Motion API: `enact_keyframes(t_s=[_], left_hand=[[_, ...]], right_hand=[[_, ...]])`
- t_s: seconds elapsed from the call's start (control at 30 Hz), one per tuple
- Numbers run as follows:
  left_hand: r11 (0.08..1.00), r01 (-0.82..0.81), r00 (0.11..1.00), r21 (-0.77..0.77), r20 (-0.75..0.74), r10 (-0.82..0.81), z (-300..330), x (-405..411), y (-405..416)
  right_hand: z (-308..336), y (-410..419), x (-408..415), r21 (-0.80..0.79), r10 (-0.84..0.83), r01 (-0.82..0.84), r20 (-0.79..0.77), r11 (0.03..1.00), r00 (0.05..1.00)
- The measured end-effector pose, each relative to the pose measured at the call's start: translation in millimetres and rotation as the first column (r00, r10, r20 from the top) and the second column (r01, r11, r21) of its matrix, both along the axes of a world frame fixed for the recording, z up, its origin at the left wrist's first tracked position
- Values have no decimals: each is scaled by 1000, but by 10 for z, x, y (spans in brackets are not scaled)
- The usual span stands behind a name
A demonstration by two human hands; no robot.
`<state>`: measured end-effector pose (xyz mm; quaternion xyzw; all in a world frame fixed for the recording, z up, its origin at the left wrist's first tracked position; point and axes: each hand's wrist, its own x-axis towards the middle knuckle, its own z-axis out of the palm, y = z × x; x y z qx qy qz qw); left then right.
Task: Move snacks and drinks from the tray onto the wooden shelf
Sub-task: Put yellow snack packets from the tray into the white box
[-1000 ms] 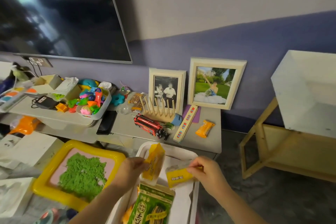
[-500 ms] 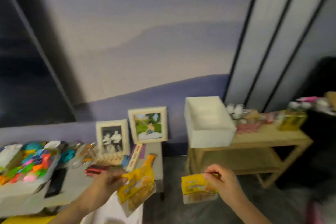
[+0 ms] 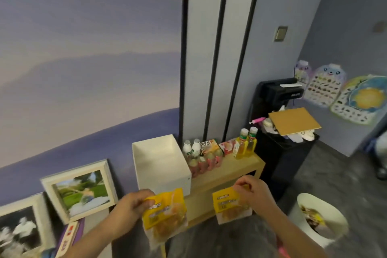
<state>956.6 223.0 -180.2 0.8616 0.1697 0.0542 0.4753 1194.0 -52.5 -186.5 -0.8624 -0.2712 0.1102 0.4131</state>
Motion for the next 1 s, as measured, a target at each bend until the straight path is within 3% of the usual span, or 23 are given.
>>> enact_keyframes(t_s=[0.17,0.3,0.63,0.83,1.0], left_hand=[[996,82,996,35,35,-83,46,981,89],[996,56,997,69,49,-59,101,1506,265],[984,-164,984,63,77,159,330,1704,1133],[930,-366,930,20,31,365,173,1652,1805],[907,-421,906,-9,-48,420,-96,1753,2337]], right_hand=[[98,-31,647,38,-119,120,-11,992,993],[174,105,1059,40,-112,112,-15,993,994],[347,1566,1613,58,255,-267,162,962,953],[217,2678,1490,154,299,-311,97,938,949],[-109,3235,1414,106,375,-375,25,921,927]])
